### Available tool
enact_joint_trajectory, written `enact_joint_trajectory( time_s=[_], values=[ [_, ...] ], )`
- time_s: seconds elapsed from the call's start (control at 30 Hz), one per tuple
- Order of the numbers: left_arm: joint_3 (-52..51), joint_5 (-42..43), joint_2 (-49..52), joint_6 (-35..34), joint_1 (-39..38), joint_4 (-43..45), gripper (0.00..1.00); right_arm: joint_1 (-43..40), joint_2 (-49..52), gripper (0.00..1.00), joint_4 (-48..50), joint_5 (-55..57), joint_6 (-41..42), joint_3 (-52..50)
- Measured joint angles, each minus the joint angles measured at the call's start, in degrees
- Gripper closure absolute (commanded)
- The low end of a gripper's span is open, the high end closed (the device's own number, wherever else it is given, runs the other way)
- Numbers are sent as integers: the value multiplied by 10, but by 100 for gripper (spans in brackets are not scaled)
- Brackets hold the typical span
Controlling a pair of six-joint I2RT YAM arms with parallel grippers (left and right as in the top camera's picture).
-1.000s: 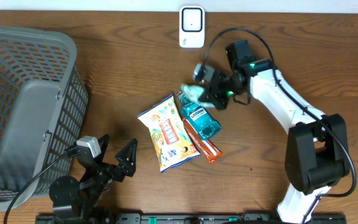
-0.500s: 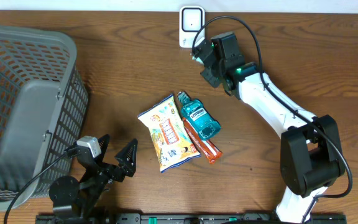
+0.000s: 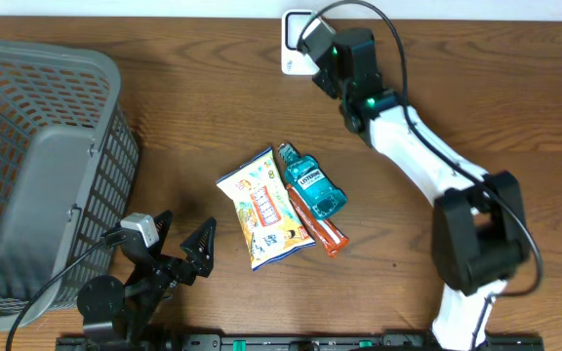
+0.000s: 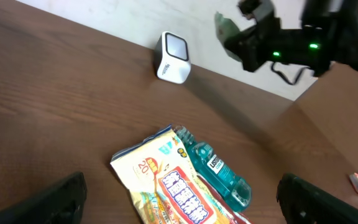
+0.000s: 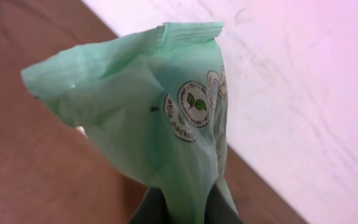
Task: Scan the item barcode
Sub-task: 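Lift the wipes pack and carry it up toward the white scanner, then hold the wipes pack in front of the white scanner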
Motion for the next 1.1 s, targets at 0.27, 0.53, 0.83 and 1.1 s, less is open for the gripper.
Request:
enact_joint_trajectory(
  time_s=[0.27, 0.53, 0.83, 1.1],
  values=[
    [0, 0, 0, 0, 0, 0, 2, 0, 170, 97, -51, 55, -39, 181],
    [0, 0, 0, 0, 0, 0, 2, 1, 275, 97, -65, 111, -54, 294],
    [0, 0, 0, 0, 0, 0, 2, 2, 277, 97, -64, 124, -77, 303],
    [0, 0, 0, 0, 0, 0, 2, 13, 277, 97, -65, 100, -79, 303]
  ],
)
